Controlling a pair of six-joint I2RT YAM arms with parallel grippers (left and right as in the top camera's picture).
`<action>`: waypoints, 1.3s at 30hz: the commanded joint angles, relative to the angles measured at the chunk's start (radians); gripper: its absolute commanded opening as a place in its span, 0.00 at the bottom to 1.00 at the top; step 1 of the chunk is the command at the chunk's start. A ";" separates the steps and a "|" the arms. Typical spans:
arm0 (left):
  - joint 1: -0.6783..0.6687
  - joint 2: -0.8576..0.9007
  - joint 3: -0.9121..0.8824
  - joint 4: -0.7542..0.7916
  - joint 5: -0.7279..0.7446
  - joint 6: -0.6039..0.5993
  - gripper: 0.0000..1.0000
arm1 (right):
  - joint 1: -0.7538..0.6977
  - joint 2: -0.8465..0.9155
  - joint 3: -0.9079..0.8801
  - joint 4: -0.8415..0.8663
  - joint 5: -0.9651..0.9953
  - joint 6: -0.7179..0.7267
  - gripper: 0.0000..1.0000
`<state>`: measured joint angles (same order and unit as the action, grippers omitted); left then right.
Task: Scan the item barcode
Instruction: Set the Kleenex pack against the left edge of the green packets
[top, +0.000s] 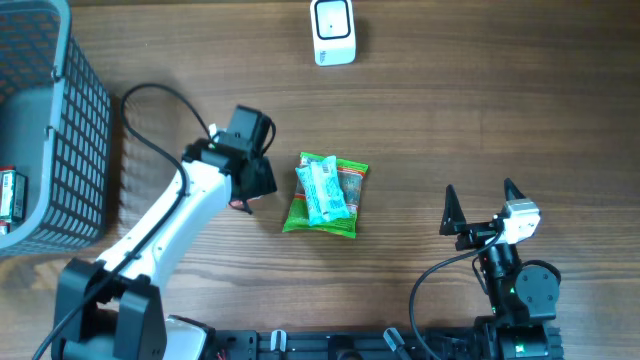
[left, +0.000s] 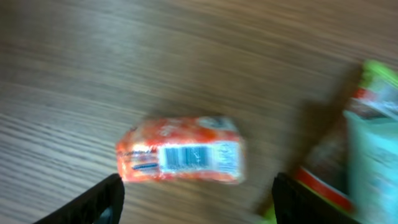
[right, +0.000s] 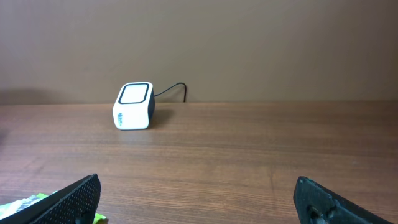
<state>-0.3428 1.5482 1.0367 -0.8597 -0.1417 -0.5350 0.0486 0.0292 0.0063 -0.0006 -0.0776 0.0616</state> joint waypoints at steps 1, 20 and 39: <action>0.057 -0.016 0.086 -0.090 0.195 0.114 0.72 | -0.003 0.002 -0.001 0.003 0.010 -0.009 1.00; 0.302 -0.016 0.116 -0.132 0.023 0.100 0.66 | -0.003 0.002 -0.001 0.003 0.010 -0.009 1.00; 0.302 0.121 -0.121 0.137 0.132 0.079 0.05 | -0.003 0.002 -0.001 0.003 0.010 -0.009 1.00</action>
<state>-0.0444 1.6428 0.9264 -0.7242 -0.0757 -0.4503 0.0486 0.0292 0.0063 -0.0006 -0.0776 0.0616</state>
